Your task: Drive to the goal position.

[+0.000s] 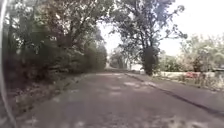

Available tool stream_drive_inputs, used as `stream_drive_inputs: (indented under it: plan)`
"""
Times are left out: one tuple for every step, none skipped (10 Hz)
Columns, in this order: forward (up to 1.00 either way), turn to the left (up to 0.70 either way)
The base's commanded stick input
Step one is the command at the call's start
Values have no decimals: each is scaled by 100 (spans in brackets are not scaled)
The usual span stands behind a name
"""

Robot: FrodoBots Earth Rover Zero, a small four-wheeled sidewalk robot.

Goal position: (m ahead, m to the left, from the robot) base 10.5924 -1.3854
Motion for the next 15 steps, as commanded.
stream_drive_inputs:
  plan:
    - [70, 2]
    - [70, 2]
    - [70, 2]
    - [70, 0]
    - [70, 1]
    - [70, 0]
    - [70, 1]
    - [70, 2]
    - [70, 2]
    - [70, 0]
    - [70, 0]
    - [70, 0]
    - [70, 0]
    - [70, 0]
    - [70, 0]
